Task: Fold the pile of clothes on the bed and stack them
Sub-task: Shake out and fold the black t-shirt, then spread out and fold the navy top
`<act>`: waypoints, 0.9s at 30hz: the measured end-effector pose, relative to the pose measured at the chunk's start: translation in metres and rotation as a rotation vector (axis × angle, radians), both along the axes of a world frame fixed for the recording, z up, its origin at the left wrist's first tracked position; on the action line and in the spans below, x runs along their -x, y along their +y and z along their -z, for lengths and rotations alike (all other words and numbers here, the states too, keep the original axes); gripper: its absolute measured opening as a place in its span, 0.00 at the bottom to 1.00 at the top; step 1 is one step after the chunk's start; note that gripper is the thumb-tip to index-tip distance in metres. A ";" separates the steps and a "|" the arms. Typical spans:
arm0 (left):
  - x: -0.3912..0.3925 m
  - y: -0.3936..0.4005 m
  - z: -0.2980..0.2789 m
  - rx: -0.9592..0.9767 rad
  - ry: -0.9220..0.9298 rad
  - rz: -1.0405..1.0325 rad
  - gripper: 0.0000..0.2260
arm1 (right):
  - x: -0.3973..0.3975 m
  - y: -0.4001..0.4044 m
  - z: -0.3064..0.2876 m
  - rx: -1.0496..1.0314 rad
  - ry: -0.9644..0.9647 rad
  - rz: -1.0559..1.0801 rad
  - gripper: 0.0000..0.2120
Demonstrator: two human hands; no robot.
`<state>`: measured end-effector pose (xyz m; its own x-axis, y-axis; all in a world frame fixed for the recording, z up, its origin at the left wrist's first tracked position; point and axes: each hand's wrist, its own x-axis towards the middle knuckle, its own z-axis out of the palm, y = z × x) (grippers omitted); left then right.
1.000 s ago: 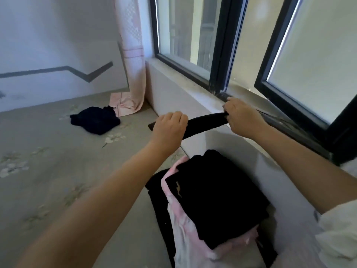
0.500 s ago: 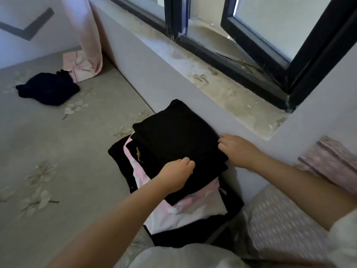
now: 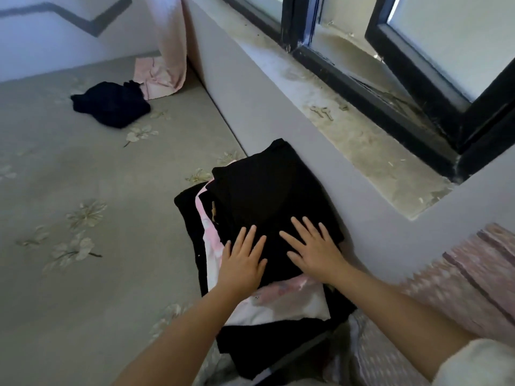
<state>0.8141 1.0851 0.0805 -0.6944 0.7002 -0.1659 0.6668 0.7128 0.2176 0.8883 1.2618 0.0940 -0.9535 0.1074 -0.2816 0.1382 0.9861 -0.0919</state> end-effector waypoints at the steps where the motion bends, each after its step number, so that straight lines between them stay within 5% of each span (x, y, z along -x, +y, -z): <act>1: -0.005 -0.002 0.005 0.029 -0.019 -0.005 0.24 | -0.001 0.000 0.006 -0.004 -0.030 0.012 0.26; 4: -0.018 -0.016 0.004 0.015 -0.070 0.016 0.24 | -0.012 0.001 0.013 0.020 -0.036 0.028 0.27; 9: -0.019 -0.093 -0.022 -0.364 -0.011 -0.180 0.16 | 0.002 -0.055 -0.022 0.247 0.335 -0.009 0.30; 12: -0.014 -0.174 -0.027 -0.328 0.052 -0.448 0.15 | 0.033 -0.140 -0.031 0.222 0.295 -0.171 0.25; 19: -0.078 -0.426 -0.031 0.108 0.161 -0.854 0.22 | 0.042 -0.433 -0.014 0.137 0.138 -0.627 0.27; 27: -0.231 -0.679 -0.005 0.257 -0.127 -1.203 0.22 | -0.049 -0.732 0.012 0.068 -0.140 -0.910 0.26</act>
